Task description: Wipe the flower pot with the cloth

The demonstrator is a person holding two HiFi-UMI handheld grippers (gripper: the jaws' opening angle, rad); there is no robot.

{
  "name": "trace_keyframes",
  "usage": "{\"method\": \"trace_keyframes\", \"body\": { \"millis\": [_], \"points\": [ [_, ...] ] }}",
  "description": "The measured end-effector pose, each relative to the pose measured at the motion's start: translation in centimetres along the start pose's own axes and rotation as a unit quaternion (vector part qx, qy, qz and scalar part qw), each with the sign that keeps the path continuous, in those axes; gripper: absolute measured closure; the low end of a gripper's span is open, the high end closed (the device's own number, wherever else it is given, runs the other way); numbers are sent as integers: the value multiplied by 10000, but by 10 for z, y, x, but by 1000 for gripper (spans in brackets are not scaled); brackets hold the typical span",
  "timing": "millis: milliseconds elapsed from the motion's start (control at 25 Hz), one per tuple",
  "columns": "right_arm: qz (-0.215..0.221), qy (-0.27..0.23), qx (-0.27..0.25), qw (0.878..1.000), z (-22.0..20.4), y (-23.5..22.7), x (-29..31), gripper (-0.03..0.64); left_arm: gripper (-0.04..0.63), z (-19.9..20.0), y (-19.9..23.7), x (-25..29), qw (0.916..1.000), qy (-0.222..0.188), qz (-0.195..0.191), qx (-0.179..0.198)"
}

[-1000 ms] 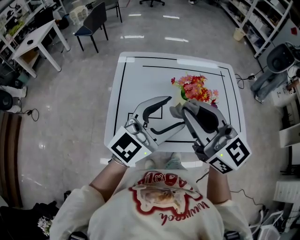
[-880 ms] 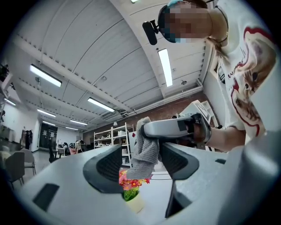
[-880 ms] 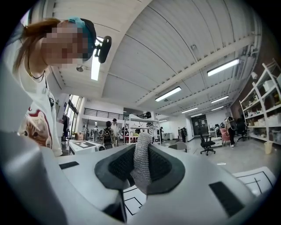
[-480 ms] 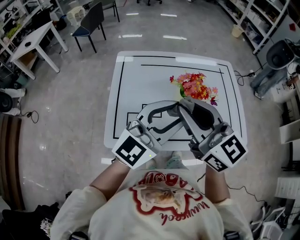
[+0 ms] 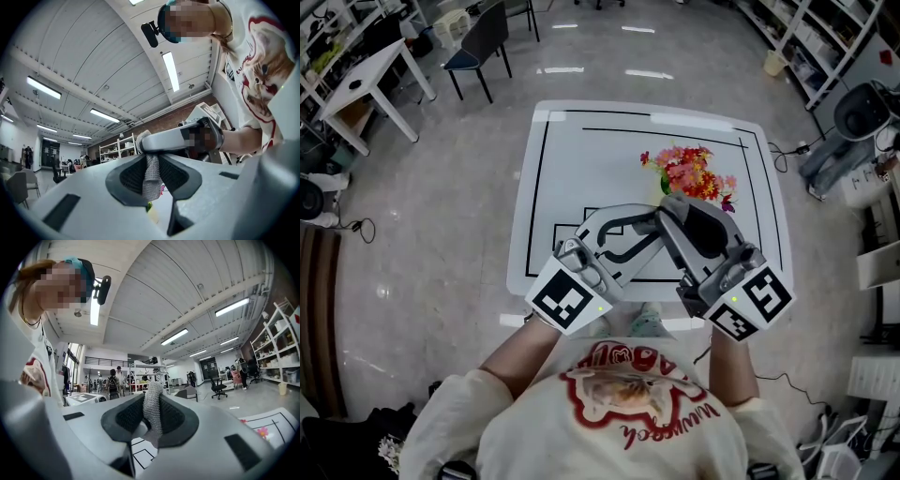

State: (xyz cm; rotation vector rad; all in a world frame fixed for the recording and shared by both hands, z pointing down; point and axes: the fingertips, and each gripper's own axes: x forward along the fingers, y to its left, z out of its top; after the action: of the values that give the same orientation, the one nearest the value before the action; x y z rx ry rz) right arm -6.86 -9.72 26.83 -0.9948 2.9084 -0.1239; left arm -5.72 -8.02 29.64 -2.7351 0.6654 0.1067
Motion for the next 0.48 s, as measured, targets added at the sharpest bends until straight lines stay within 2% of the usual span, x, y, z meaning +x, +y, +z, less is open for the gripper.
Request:
{"method": "trace_keyframes", "body": {
  "millis": [160, 480],
  "points": [
    [124, 19, 19, 9999, -1, 3, 2, 542, 532, -1, 2, -2, 9999, -56, -19, -130],
    [158, -3, 49, 9999, 1, 6, 1, 528, 540, 3, 7, -7, 9975, -305, 143, -620]
  ]
}}
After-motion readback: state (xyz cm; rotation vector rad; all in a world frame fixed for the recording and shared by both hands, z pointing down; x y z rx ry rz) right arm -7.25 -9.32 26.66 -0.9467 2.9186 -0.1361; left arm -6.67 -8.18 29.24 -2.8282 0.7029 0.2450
